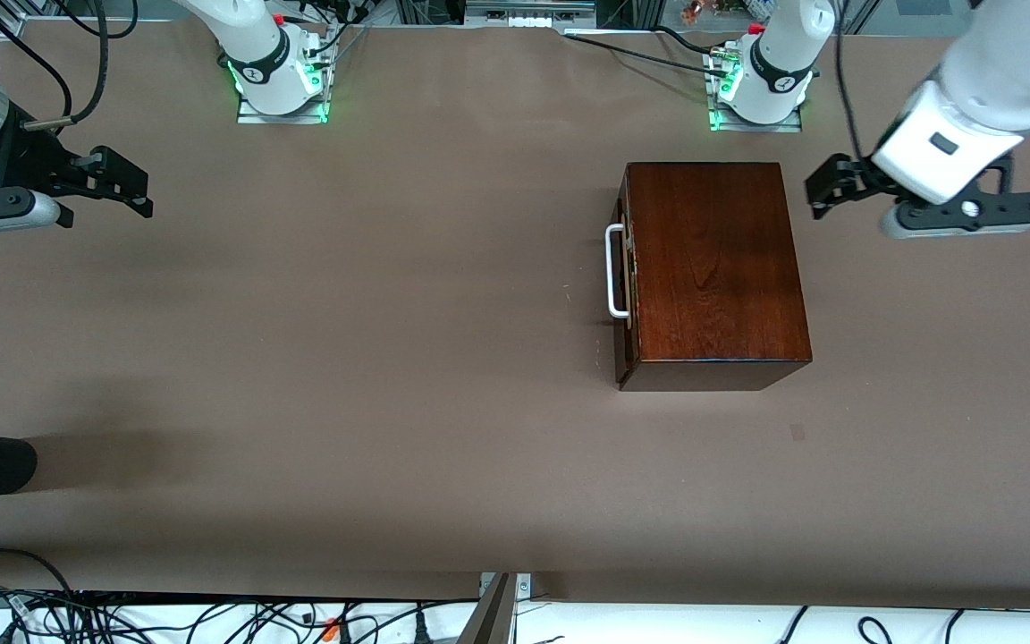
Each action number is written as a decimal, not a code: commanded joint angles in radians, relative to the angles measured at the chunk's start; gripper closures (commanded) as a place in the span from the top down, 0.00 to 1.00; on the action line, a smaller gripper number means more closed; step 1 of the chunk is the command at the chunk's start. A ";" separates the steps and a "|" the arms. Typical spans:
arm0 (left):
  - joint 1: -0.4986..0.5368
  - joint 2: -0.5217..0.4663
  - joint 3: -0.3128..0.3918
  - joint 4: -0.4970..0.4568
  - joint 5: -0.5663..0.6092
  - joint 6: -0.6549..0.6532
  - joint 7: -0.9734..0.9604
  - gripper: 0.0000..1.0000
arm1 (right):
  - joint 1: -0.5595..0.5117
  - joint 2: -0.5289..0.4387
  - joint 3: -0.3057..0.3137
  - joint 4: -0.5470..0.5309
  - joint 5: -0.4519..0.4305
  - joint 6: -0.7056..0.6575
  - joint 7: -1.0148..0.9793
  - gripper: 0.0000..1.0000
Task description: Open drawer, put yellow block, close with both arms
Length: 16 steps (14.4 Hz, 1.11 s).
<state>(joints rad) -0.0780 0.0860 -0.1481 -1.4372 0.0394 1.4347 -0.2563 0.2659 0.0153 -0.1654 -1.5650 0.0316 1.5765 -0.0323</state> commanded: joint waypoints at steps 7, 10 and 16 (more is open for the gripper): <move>-0.009 -0.130 0.150 -0.189 -0.039 0.102 0.255 1.00 | 0.001 0.003 0.001 0.019 -0.001 -0.018 0.017 1.00; -0.011 -0.126 0.148 -0.184 -0.039 0.104 0.241 1.00 | 0.001 0.003 0.001 0.017 0.001 -0.018 0.017 1.00; -0.009 -0.121 0.142 -0.183 -0.041 0.104 0.239 1.00 | 0.001 0.003 0.001 0.019 -0.001 -0.018 0.017 1.00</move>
<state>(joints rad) -0.0832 -0.0189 -0.0109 -1.6002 0.0221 1.5253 -0.0344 0.2659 0.0153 -0.1654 -1.5650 0.0316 1.5765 -0.0323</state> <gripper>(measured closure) 0.000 0.000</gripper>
